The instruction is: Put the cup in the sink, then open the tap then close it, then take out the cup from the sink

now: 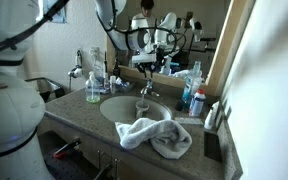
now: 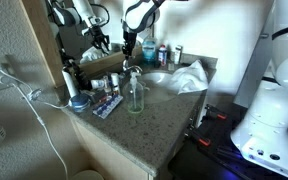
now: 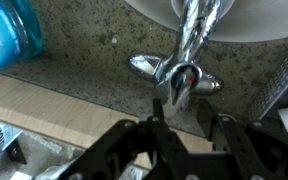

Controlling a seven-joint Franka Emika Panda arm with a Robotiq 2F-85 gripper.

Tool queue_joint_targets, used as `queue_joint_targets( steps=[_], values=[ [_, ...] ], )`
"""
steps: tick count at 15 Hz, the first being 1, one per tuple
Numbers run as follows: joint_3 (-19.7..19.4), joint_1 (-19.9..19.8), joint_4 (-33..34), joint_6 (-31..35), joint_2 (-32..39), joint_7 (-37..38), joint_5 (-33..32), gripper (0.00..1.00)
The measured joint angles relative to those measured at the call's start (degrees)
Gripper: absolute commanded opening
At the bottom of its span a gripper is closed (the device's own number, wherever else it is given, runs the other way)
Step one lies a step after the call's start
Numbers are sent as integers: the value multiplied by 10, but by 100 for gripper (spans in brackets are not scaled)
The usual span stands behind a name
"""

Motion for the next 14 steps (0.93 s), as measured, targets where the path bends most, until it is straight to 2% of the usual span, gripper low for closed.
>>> queue_joint_targets(
  steps=[3, 4, 8, 14],
  values=[
    [1, 7, 12, -45, -35, 0, 0, 95],
    [3, 7, 16, -59, -44, 0, 0, 100],
    [3, 7, 20, -91, -62, 0, 0, 100],
    [3, 7, 20, -95, -65, 0, 0, 100]
  ],
)
